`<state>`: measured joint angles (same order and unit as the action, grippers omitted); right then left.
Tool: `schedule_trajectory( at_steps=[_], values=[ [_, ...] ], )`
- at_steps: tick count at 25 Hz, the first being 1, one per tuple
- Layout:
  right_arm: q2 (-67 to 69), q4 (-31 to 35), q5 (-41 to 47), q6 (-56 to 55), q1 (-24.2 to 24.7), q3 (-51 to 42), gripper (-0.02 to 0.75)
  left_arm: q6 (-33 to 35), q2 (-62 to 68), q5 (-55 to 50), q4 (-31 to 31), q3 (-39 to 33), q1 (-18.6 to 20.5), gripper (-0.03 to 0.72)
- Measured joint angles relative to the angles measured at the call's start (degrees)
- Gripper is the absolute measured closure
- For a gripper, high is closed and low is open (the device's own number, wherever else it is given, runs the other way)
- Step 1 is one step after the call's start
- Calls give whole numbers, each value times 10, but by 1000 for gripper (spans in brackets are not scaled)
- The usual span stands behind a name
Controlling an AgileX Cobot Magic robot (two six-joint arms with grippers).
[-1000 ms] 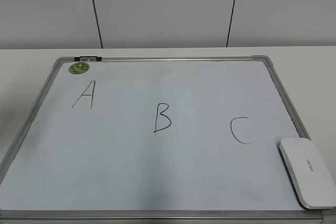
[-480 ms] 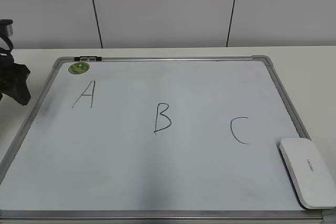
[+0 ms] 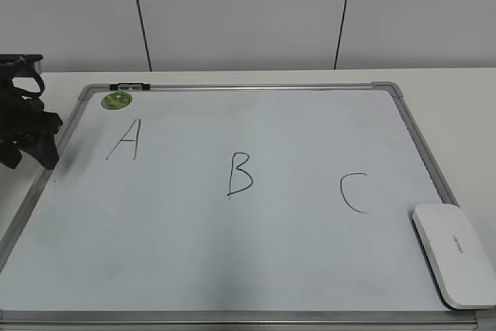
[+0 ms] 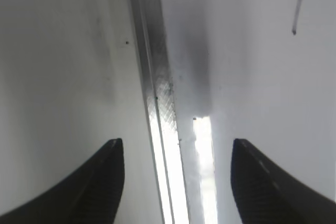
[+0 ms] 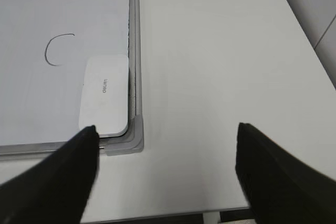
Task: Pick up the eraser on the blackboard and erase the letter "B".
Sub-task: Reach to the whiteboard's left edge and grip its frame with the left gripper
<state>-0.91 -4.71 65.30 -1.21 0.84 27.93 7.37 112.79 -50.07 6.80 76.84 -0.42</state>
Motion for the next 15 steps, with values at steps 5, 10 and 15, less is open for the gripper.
schedule_trajectory(
  at_steps=[5,10,15],
  values=[
    [0,0,0,0,0,0,143,1,9,2,0,14,10,234],
    [0,0,0,0,0,0,147,1,24,14,4,16,22,297],
    [0,0,0,0,0,0,150,1,37,28,7,25,24,321]
  ],
)
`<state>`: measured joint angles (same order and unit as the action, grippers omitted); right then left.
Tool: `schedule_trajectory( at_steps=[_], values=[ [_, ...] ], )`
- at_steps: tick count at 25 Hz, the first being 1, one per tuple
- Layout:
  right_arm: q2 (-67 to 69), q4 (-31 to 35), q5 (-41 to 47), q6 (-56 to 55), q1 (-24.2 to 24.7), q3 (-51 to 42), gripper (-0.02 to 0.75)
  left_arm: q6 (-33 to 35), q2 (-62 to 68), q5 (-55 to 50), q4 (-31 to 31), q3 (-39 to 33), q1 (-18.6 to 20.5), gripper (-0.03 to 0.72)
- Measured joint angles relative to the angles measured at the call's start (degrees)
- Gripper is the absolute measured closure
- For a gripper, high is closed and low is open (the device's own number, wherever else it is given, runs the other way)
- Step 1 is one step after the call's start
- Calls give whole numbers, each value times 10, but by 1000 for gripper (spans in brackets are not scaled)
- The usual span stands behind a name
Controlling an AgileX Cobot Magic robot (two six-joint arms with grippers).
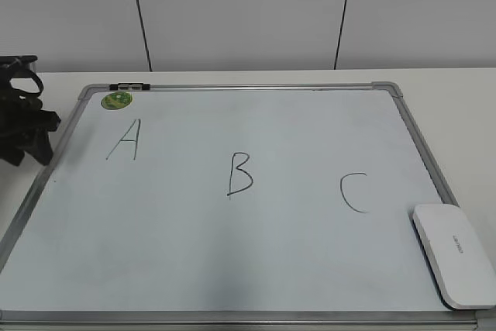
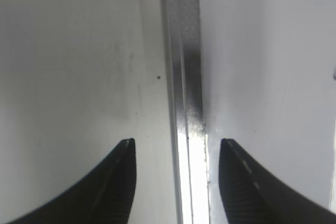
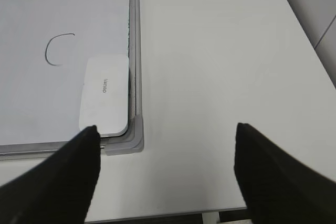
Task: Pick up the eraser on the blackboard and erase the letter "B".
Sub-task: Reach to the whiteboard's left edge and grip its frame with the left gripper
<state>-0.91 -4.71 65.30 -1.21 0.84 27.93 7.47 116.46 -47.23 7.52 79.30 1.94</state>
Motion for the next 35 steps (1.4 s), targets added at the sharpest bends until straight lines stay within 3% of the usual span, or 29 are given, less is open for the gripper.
schedule_trajectory(
  at_steps=[11,22,24,31,35],
  values=[
    [0,0,0,0,0,0,150,0,31,5,0,32,0,404],
    [0,0,0,0,0,0,150,1,54,8,0,35,0,425],
    [0,0,0,0,0,0,150,1,55,8,0,36,0,447],
    [0,0,0,0,0,0,150,1,61,0,8,42,0,641],
    [0,0,0,0,0,0,150,0,61,-1,13,42,0,659]
  ],
)
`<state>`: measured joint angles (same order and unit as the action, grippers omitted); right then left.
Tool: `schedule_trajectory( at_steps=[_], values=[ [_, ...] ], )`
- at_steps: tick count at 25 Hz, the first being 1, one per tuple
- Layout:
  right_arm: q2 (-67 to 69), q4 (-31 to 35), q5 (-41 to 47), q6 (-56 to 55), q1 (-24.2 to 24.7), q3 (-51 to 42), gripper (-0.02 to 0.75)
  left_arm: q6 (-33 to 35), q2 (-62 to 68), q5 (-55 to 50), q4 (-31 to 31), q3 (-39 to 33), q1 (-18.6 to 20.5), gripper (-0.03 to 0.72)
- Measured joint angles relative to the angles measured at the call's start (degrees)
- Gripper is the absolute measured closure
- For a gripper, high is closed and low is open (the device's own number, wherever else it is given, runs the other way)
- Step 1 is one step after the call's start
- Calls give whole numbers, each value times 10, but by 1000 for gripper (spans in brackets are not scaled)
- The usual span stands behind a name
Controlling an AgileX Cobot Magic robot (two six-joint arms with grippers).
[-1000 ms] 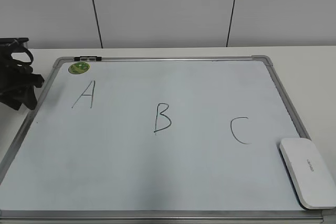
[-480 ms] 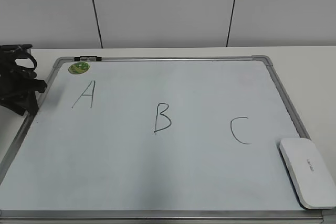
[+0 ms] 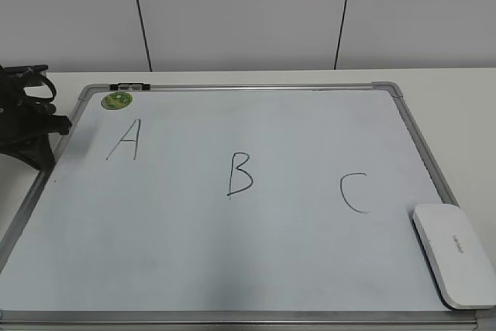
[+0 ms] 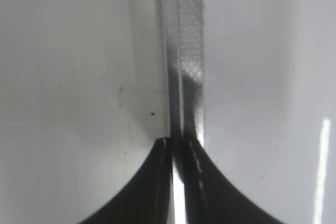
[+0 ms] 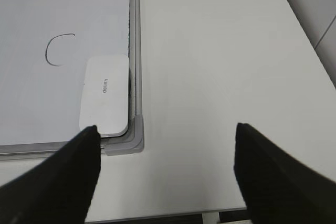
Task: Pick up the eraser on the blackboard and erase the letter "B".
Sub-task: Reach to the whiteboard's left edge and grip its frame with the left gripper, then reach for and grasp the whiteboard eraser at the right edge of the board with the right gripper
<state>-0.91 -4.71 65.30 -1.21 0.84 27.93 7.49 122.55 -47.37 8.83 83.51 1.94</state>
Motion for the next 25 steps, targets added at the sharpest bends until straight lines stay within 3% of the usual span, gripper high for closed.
schedule_trajectory(
  at_steps=[8,14,20,25],
  values=[
    [15,47,0,20,0,28,150,0,0,-1,0,0,0,661],
    [136,95,-3,67,0,69,150,0,0,-1,0,0,0,661],
    [246,106,-26,70,0,73,122,0,0,-2,0,0,0,662],
    [340,125,-35,84,0,73,143,0,0,-2,0,0,0,662]
  ],
)
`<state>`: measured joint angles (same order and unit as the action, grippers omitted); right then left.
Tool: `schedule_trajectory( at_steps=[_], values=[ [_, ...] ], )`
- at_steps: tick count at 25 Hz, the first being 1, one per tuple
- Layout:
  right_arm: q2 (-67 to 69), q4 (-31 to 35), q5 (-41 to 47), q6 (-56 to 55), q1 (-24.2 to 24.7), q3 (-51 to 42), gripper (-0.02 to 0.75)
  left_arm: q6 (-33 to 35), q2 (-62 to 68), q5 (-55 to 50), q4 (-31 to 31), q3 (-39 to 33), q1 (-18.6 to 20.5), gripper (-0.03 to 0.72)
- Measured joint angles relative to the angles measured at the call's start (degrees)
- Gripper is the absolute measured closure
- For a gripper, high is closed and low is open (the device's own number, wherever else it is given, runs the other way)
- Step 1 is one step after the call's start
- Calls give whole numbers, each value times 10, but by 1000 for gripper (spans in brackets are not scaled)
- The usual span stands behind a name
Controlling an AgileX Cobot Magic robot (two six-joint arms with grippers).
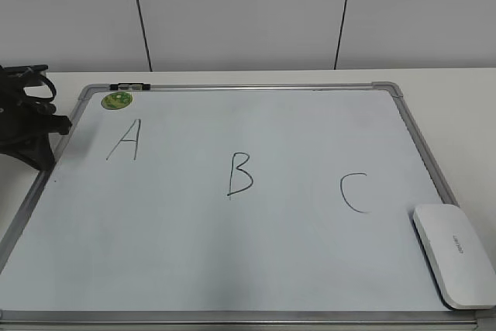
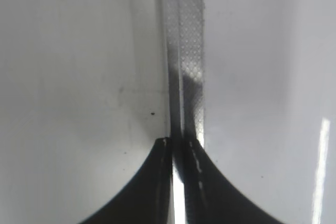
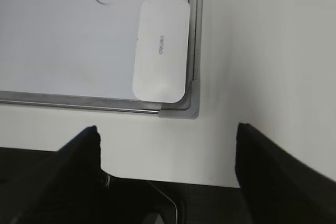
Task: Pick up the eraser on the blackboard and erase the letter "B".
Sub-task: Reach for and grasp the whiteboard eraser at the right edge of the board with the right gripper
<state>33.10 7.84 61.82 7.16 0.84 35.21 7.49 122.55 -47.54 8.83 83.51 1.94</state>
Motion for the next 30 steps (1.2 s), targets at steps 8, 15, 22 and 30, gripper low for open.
schedule_trajectory(
  at_steps=[8,15,22,30],
  values=[
    [139,10,-51,11,0,0,149,0,0,0,0,0,0,662],
    [236,24,-93,12,-13,8,150,0,0,-1,0,0,0,662],
    [329,-20,-143,-51,-63,11,150,0,0,-2,0,0,0,662],
    [395,-40,-173,-89,-86,12,150,0,0,-4,0,1,0,662]
  ],
)
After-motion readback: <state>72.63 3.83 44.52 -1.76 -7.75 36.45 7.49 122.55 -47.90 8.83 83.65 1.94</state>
